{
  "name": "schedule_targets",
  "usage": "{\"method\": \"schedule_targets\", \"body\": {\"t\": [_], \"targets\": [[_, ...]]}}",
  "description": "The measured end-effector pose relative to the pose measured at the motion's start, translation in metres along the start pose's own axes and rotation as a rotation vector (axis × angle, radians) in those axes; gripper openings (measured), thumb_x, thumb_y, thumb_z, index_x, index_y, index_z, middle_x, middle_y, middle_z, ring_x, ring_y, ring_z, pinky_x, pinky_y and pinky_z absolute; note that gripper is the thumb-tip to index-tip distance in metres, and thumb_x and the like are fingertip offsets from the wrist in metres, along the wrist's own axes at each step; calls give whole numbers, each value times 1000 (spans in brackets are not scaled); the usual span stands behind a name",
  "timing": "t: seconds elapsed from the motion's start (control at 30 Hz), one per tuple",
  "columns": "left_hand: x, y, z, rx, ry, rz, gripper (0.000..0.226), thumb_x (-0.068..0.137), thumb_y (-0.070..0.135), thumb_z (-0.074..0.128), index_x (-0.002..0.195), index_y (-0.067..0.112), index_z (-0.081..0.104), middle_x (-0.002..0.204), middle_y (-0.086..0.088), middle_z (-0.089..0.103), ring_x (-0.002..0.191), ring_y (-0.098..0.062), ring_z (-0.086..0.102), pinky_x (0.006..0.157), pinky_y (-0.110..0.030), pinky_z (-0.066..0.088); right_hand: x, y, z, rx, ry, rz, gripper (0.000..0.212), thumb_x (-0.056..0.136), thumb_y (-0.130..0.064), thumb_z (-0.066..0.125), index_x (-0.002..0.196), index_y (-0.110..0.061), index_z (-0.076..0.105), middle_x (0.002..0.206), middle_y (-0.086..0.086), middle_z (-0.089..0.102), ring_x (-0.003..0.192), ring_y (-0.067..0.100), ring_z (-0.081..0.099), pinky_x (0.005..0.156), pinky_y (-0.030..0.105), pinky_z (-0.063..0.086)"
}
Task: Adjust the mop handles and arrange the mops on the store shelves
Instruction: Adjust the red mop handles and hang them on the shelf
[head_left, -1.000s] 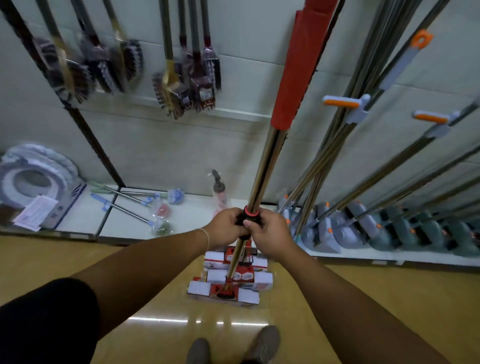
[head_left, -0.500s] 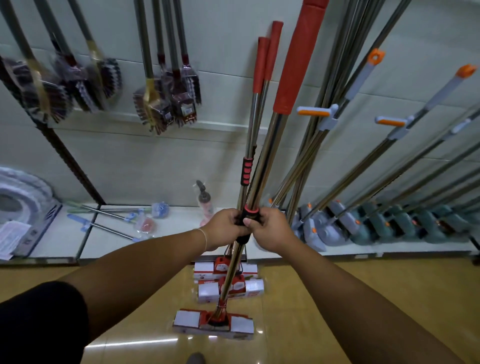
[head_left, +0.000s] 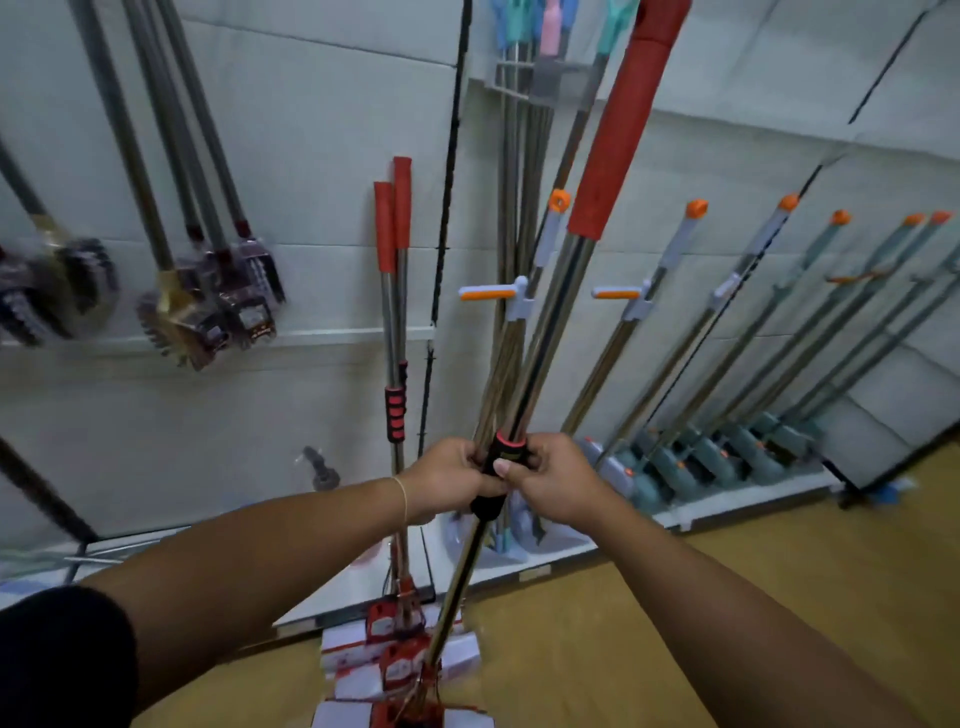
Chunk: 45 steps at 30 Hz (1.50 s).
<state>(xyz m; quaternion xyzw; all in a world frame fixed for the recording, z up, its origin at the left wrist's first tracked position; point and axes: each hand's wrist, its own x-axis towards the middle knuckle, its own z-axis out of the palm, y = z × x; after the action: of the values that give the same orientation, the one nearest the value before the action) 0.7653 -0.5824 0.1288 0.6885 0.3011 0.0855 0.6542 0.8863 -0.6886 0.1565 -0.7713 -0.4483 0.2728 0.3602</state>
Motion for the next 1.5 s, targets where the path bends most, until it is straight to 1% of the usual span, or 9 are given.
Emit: {"method": "schedule_targets", "body": {"t": [0.1,0.27,0.43,0.6,0.8,0.97,1.13,1.4,1.5], "targets": [[12,34,28,33,-46,35,23,75,10,81,85,6,61,78,-12,59,74,-22,58,63,-30,46,-13,-1,-45,12,42,-20,16,93,-9,66,107,-2,71,90,7,72,85,15,66,70,21,52],[35,92,81,119,-78,111,25,70,16,84,71,11,59,70,-11,60,68,-24,61,65,-42,53,-34,4,-120,41,133,-11,11,94,-13,66,102,-5,68,76,3,67,71,11,64,65,28,54],[49,151,139,142,-183,186,36,64,26,85,83,8,61,87,-19,66,88,-36,70,78,-57,58,-60,13,-191,122,277,-28,16,94,-6,65,107,1,68,96,19,72,86,21,66,74,28,57],[63,200,202,155,-255,279,19,76,13,80,74,12,62,74,-7,65,78,-26,66,73,-47,56,-90,28,-261,169,410,-72,13,92,-4,67,103,0,70,86,15,72,79,20,66,74,34,56],[80,250,274,123,-343,338,20,83,8,75,97,-1,64,87,-11,68,80,-20,68,63,-38,59,-120,43,-331,155,612,-49,18,86,-13,76,103,-9,76,89,10,76,87,23,71,84,44,58],[86,279,334,75,-382,438,18,87,12,72,97,12,58,96,-11,67,92,-24,70,69,-43,61,-144,55,-382,162,754,-53,17,87,-12,74,104,-11,75,85,1,73,82,13,69,70,19,57],[93,307,386,56,-434,488,33,89,15,69,118,4,55,107,-15,66,96,-24,69,73,-44,62,-156,76,-425,184,893,-39,8,84,-15,77,88,-22,75,86,3,77,89,21,73,88,47,58],[119,340,462,95,-484,542,28,91,14,66,116,6,56,105,-15,66,101,-30,67,80,-52,59,-173,107,-486,202,1033,-51,13,87,-9,73,97,-16,74,79,-7,71,76,4,67,71,20,56],[137,345,491,110,-516,551,26,91,15,66,114,7,57,106,-15,67,100,-30,67,78,-53,59,-176,128,-507,205,1063,-34,13,87,-8,73,92,-20,72,81,-6,72,77,4,68,73,23,57]]}}
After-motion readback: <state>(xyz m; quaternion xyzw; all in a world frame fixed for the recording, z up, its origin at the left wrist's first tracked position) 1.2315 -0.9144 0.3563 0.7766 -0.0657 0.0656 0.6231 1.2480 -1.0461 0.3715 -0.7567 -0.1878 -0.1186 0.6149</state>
